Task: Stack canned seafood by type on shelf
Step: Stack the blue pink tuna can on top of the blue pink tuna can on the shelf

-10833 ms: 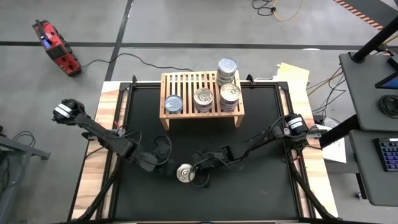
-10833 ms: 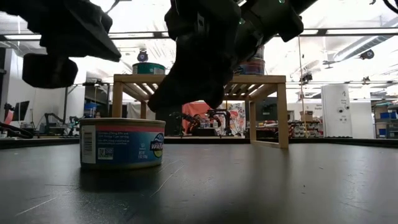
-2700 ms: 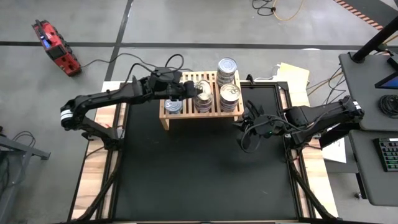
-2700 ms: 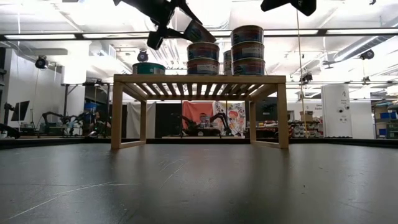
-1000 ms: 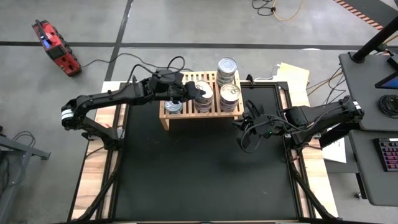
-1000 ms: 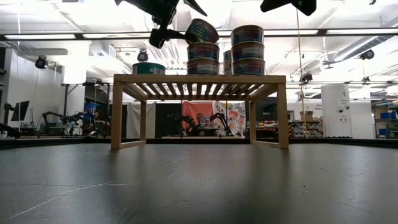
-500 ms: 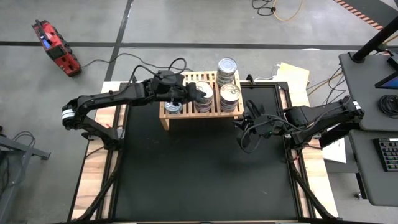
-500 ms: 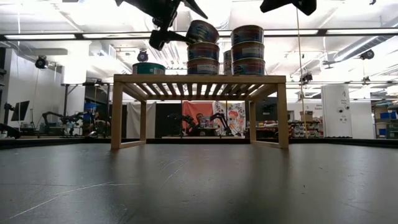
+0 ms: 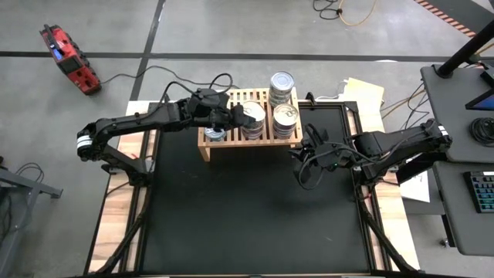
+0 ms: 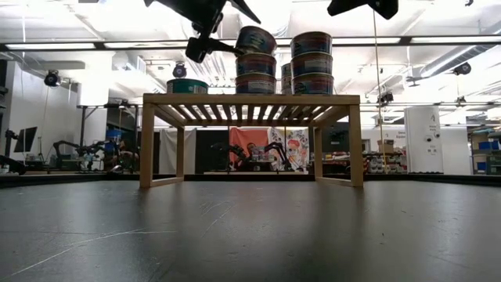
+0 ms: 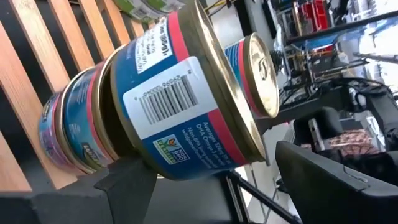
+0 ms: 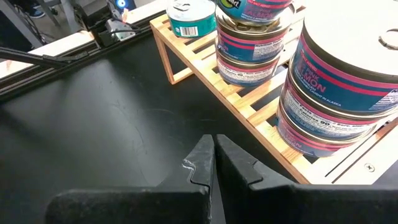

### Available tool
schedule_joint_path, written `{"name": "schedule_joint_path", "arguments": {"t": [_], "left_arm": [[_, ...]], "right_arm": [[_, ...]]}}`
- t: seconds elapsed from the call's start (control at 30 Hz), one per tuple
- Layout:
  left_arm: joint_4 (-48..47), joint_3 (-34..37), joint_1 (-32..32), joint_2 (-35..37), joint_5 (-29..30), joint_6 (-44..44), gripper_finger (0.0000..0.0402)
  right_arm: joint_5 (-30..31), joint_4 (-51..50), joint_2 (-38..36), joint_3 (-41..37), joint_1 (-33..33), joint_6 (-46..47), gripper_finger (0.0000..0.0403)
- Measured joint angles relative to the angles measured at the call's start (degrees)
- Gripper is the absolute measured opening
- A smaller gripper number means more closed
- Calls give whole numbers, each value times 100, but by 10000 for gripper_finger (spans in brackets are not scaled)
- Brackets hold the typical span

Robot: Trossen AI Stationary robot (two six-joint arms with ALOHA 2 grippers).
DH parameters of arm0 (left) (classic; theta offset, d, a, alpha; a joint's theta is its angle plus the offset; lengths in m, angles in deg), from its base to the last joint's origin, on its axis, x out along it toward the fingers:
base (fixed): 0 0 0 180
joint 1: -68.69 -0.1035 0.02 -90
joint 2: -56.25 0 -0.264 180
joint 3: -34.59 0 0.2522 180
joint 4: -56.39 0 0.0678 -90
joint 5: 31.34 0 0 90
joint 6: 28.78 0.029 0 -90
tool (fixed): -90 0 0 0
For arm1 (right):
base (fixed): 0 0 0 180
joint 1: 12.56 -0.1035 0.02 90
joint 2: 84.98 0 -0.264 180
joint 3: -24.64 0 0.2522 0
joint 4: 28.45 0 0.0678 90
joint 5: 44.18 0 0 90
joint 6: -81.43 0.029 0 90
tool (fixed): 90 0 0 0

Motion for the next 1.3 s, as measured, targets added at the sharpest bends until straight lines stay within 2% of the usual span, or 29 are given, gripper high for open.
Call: {"name": "schedule_joint_path", "arguments": {"t": [1.13, 1.3], "left_arm": [[3, 2, 59, -34, 52, -136, 304], [4, 2, -104, -37, 35, -143, 304]], "right_arm": [[-1, 0, 0, 0, 0, -2, 9], [-1, 1, 0, 0, 1, -1, 9]]}}
